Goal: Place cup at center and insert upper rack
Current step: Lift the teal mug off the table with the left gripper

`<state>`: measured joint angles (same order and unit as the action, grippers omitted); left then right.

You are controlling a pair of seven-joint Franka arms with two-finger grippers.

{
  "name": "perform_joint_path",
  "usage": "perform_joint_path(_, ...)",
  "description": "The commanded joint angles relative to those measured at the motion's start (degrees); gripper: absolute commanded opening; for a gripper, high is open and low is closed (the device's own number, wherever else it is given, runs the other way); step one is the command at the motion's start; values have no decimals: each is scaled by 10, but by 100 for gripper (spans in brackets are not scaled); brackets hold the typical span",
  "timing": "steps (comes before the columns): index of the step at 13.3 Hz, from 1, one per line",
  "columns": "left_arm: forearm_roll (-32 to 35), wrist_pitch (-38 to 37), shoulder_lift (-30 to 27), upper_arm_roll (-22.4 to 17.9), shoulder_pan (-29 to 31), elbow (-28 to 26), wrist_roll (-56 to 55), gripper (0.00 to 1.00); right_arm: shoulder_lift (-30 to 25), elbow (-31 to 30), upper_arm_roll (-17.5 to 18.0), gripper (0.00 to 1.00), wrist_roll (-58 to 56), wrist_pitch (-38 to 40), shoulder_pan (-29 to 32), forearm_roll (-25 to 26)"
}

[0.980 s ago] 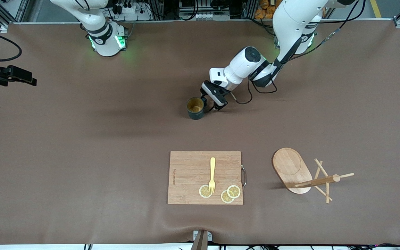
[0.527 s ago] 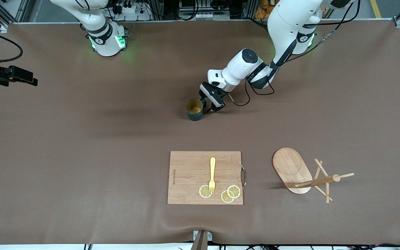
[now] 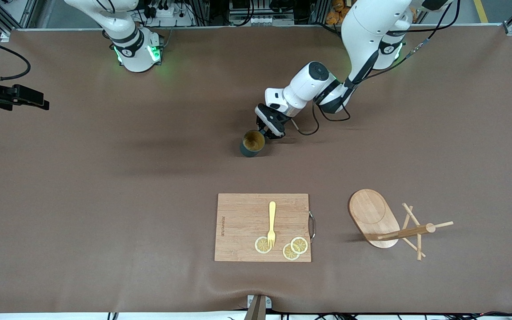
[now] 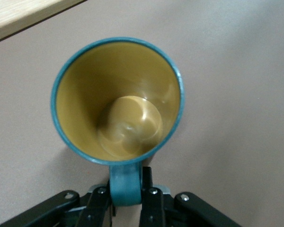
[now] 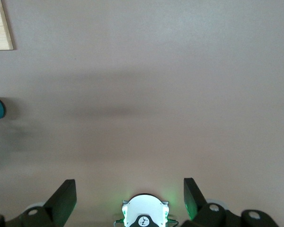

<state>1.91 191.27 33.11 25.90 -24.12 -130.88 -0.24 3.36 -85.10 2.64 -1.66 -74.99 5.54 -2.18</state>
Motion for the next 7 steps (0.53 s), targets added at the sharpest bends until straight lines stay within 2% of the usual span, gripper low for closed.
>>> perform_joint_path(1, 10, 13, -4, -4, -7, -1, -5, 13, -3, -4, 3, 100, 15, -3, 2, -2)
perform_joint_path(7, 1, 12, -34, -5, -25, 5, -18, 6, -2, -5, 9, 100, 15, -3, 2, -2)
